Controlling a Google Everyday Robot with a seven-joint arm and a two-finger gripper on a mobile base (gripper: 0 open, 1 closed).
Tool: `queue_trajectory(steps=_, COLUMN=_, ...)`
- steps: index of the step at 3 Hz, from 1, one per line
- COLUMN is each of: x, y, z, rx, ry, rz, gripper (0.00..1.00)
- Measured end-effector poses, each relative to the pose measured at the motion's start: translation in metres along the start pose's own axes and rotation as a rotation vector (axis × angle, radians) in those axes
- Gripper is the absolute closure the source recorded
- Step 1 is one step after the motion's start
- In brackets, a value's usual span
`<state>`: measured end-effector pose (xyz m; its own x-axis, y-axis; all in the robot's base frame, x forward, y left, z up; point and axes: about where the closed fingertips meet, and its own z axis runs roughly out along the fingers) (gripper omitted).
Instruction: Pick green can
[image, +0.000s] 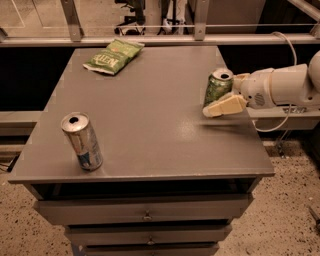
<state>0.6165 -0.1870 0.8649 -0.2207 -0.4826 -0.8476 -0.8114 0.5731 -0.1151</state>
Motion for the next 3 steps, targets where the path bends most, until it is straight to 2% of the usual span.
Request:
queue_trajectory(steps=1, x=-0.008, y=0.003, z=0.004, rx=-0.018, ry=-0.033, rz=0.011, gripper=0.53)
queue_trajectory(steps=2, x=-0.027, y=0.007, z=-0.003, rx=-0.032, ry=-0.083, rz=-0.007, gripper=0.77)
queue_trajectory(steps=3, x=-0.064, y=0.017, z=-0.020, rx=-0.067, ry=-0.172, rz=-0.036, gripper=0.99)
